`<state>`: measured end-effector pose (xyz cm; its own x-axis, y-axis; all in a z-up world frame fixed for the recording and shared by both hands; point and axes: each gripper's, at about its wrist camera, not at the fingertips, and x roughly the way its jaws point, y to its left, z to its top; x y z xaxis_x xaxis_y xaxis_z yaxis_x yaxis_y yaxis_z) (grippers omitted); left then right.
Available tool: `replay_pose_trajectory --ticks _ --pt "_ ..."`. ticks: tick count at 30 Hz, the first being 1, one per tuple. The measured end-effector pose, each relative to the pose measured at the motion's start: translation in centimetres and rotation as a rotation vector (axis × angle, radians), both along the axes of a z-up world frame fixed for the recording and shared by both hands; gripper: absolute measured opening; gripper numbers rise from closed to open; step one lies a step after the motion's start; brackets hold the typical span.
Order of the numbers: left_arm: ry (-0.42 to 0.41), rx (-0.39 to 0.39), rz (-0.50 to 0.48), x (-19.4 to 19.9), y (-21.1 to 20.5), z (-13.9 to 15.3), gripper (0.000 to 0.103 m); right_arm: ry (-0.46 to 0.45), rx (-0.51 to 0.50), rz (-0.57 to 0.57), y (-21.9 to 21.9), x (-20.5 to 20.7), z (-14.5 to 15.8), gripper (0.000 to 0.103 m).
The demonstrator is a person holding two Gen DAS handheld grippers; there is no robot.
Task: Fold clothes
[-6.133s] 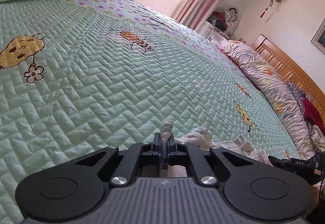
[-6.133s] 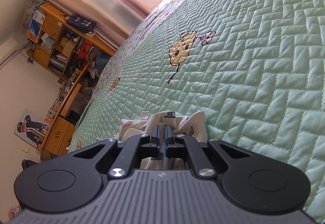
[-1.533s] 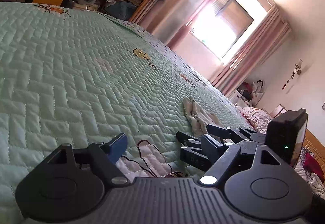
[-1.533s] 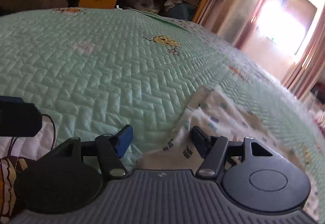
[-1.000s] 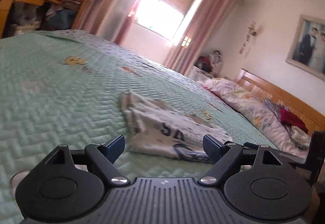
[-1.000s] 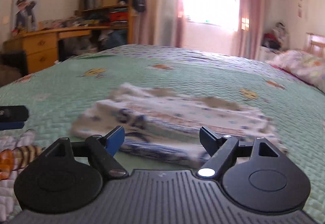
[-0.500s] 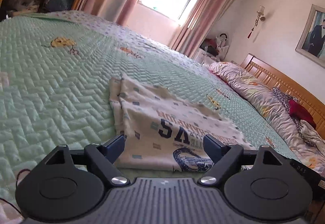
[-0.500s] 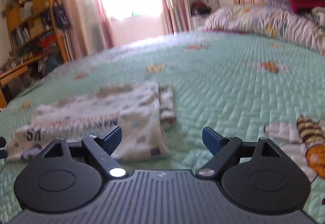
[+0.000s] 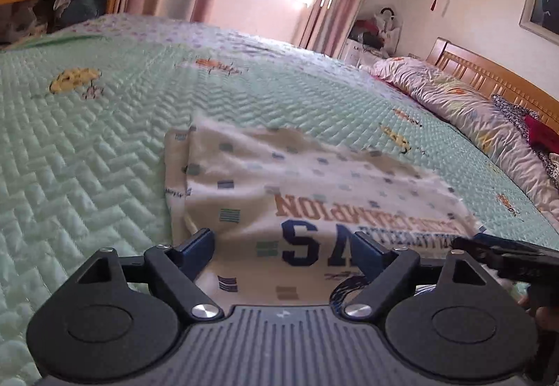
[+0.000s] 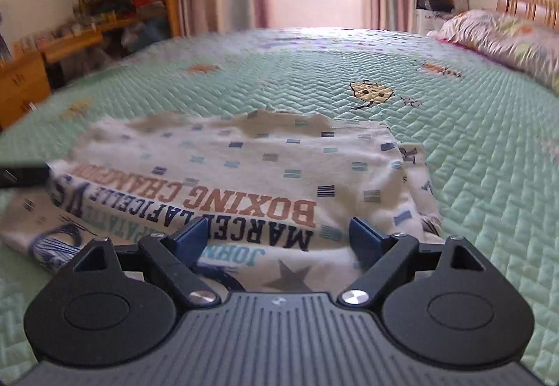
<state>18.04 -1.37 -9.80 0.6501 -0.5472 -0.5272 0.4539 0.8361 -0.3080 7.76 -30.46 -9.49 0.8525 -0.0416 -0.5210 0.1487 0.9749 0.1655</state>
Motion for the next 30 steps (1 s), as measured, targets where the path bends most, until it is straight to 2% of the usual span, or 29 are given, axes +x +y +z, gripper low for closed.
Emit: replay_pose_trajectory --ticks 3,6,9,14,17,21,24,30 --pt "-0.004 -0.041 0.009 -0.5 0.7 0.7 0.086 -0.033 0.019 -0.051 -0.9 -3.3 0.1 0.088" --pt "-0.028 -0.079 0.017 -2.9 1.4 2.7 0.087 -0.06 0.042 -0.098 -1.0 -6.7 0.2 0.089" --pt "-0.046 -0.036 0.027 -6.5 1.6 4.2 0.093 -0.057 0.044 -0.144 -0.3 -10.3 -0.1 0.089" --pt "0.032 0.109 0.086 -11.9 1.8 4.9 0.093 -0.058 0.077 -0.201 0.8 -15.0 -0.5 0.089" --pt "0.075 0.136 0.111 -14.8 2.6 5.2 0.096 -0.061 0.065 -0.182 2.2 -16.3 -0.1 0.089" --pt "0.079 0.199 0.131 -18.2 3.3 6.0 0.099 -0.081 0.05 -0.136 4.3 -17.9 0.8 0.089" --pt "0.072 0.228 0.139 -20.1 3.6 6.8 0.099 -0.091 0.05 -0.1 5.8 -19.1 1.3 0.089" --pt "0.017 0.218 0.14 -23.0 3.3 9.6 0.101 -0.124 0.019 -0.075 7.2 -22.1 2.6 0.089"
